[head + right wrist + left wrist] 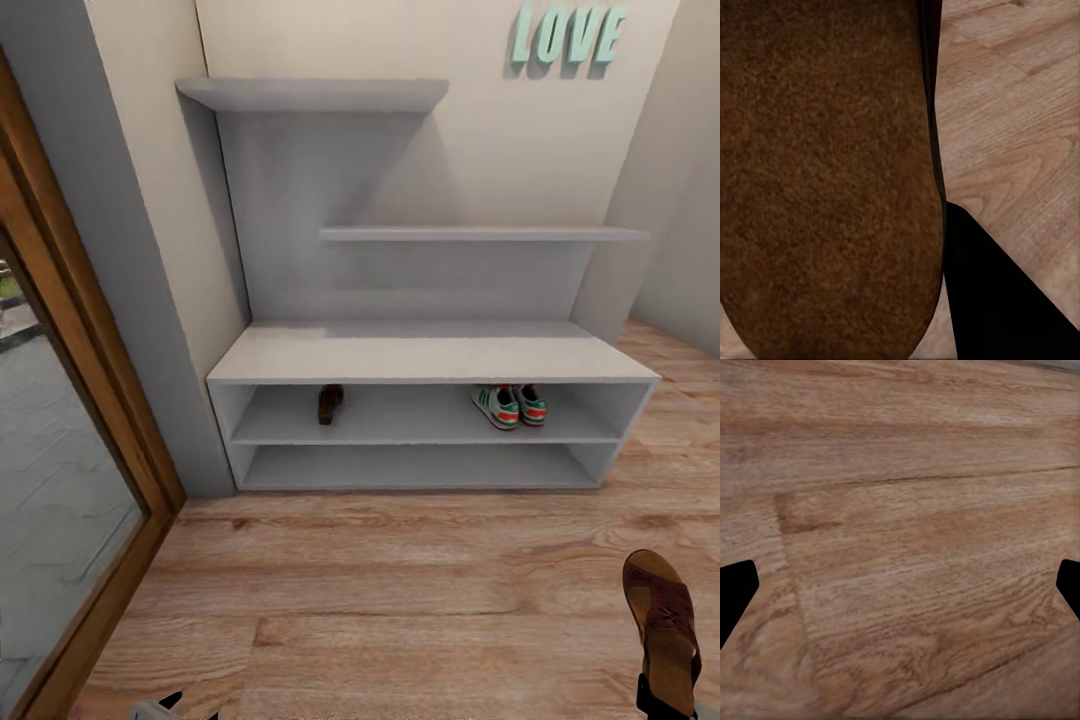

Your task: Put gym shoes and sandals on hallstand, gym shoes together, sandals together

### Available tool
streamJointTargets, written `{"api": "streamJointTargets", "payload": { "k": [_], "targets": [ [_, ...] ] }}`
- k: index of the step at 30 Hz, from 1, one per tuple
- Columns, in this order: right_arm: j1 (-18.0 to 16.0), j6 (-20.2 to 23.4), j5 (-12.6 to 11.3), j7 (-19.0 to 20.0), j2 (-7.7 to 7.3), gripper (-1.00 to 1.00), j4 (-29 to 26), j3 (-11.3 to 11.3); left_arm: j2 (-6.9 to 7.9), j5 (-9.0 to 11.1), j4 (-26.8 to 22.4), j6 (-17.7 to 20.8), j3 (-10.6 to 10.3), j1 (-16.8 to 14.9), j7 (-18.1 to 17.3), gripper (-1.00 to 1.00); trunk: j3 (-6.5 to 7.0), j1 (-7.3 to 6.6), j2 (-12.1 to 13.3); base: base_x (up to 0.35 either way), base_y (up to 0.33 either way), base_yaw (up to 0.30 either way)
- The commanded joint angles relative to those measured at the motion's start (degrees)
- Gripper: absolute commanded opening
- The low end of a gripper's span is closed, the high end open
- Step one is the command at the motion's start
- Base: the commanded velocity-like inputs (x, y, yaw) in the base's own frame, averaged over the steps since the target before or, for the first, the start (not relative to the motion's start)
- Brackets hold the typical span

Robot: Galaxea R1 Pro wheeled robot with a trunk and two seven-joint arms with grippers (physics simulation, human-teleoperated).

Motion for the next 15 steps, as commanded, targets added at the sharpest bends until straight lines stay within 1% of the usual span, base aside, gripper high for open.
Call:
{"api": "streamJointTargets", "payload": {
  "k": [1,13,14,15],
  "targets": [
    [-0.03,-0.16,-0.44,0.01,-0.01,-1.0,0.02,0.13,-0.03,-0.55,0.0,-0.24,0.48,-0.07,-0.27,1.0,-0.05,-0.02,-0.02,-0.046,0.038,0.009],
    [-0.03,-0.16,-0.44,-0.02,0.07,-1.0,0.06,0.13,-0.05,-0.55,0.0,-0.3,0.45,-0.06,-0.27,1.0,-0.05,-0.02,-0.02,-0.01,0.008,0.002],
    [-0.03,-0.16,-0.37,-0.03,0.7,-1.0,0.01,0.13,-0.08,-0.55,0.01,-0.37,0.41,-0.05,-0.27,1.0,-0.05,-0.02,-0.02,0.0,0.0,-0.032],
    [-0.03,-0.16,-0.35,-0.03,0.82,-1.0,0.01,0.13,-0.1,-0.57,0.03,-0.38,0.41,-0.05,-0.27,1.0,-0.05,-0.02,-0.02,0.0,0.0,-0.039]
  ]
}}
